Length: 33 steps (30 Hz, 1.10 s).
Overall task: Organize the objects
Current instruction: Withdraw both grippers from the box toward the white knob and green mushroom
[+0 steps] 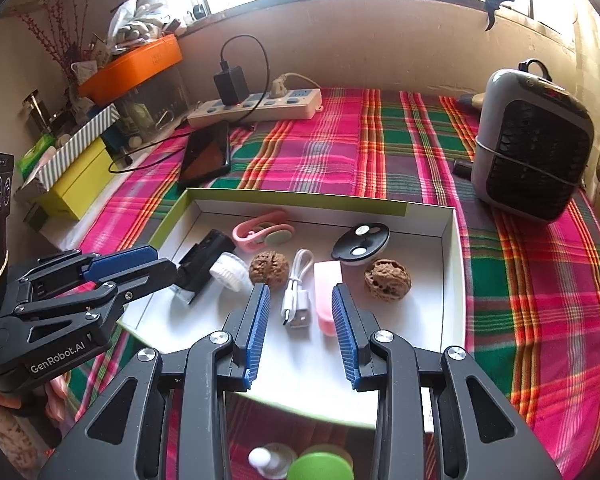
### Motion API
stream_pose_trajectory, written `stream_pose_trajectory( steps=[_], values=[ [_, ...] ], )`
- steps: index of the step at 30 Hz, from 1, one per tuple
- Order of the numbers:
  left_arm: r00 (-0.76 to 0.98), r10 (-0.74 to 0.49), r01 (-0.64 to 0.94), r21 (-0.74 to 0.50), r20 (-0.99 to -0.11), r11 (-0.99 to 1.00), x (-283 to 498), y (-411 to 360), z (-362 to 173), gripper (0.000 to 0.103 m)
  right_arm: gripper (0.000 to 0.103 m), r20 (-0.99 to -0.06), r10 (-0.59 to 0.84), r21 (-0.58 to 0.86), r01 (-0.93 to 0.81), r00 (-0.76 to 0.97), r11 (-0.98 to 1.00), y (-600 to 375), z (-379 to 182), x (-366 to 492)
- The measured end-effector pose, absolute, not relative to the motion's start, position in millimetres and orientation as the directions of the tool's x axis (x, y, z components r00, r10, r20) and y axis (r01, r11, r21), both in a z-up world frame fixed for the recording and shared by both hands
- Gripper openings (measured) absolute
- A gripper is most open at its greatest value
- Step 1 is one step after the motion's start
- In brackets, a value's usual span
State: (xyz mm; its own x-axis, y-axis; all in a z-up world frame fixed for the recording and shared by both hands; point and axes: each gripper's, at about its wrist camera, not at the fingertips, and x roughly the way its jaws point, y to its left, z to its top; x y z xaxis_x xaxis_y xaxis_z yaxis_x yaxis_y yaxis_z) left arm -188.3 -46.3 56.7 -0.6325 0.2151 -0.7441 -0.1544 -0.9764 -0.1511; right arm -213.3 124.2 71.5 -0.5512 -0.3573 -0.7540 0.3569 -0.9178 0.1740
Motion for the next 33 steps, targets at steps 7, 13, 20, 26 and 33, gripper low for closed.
stream_pose_trajectory(
  steps=[7, 13, 20, 26, 33],
  values=[
    [-0.645, 0.233, -0.159, -0.170, -0.728, -0.973, -166.5, -46.1, 61.4, 0.026, 0.034, -0.736, -0.359, 0.177, 0.348, -0.574, -0.921, 130.4, 76.7, -191.7],
    [-0.653, 0.247, -0.176, -0.174, -0.716, -0.969, -147.3, -42.4, 63.5, 0.026, 0.034, -0.721, -0.365, 0.191, 0.338, -0.589, -0.922, 137.0, 76.5, -172.7],
    [-0.662, 0.271, -0.194, -0.190, -0.699, -0.963, -126.3, -38.5, 65.7, 0.026, 0.034, -0.700, -0.365, 0.197, 0.325, -0.614, -0.925, 142.9, 76.3, -149.9],
    [-0.652, 0.301, -0.213, -0.213, -0.696, -0.954, -112.3, -33.8, 59.7, 0.026, 0.034, -0.693, -0.344, 0.183, 0.308, -0.633, -0.934, 147.7, 73.3, -134.6],
    [-0.638, 0.338, -0.237, -0.241, -0.692, -0.941, -100.5, -28.5, 51.2, 0.026, 0.034, -0.692, -0.295, 0.143, 0.275, -0.659, -0.951, 156.5, 66.7, -116.0]
  ],
)
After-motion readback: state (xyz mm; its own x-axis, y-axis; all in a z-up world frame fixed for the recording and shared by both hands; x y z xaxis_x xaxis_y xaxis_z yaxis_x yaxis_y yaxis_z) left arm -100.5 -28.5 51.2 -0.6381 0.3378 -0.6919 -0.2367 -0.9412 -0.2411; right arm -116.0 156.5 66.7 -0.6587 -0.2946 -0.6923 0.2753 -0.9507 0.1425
